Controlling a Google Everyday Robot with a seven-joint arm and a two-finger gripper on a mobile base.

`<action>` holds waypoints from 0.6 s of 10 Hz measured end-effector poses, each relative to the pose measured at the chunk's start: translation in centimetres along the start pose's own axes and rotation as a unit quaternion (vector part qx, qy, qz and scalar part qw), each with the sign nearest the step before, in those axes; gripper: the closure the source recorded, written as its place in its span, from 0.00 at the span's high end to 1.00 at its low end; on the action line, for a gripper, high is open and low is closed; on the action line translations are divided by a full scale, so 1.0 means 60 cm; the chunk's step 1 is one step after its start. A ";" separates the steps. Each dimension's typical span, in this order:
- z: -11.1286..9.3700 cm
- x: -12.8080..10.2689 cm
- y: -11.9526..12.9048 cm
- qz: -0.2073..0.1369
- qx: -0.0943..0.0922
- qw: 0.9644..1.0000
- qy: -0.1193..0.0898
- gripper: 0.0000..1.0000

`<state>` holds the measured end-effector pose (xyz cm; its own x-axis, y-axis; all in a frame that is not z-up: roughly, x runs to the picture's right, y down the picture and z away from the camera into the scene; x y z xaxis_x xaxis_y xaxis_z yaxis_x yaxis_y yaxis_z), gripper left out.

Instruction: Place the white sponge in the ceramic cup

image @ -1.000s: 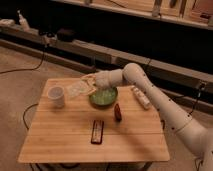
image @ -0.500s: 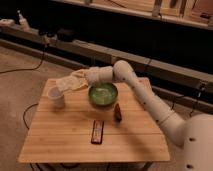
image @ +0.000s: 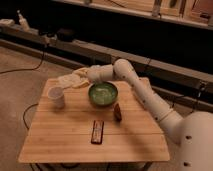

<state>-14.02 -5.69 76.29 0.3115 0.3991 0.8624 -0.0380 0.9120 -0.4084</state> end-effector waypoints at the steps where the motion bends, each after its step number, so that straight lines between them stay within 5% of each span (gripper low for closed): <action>1: 0.007 0.010 -0.002 0.002 -0.007 1.000 0.013 0.00; 6: 0.071 0.033 -0.020 0.016 -0.068 0.995 0.066 0.00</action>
<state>-17.40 -5.59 79.78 0.4350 0.4031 0.8051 0.0766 0.8744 -0.4792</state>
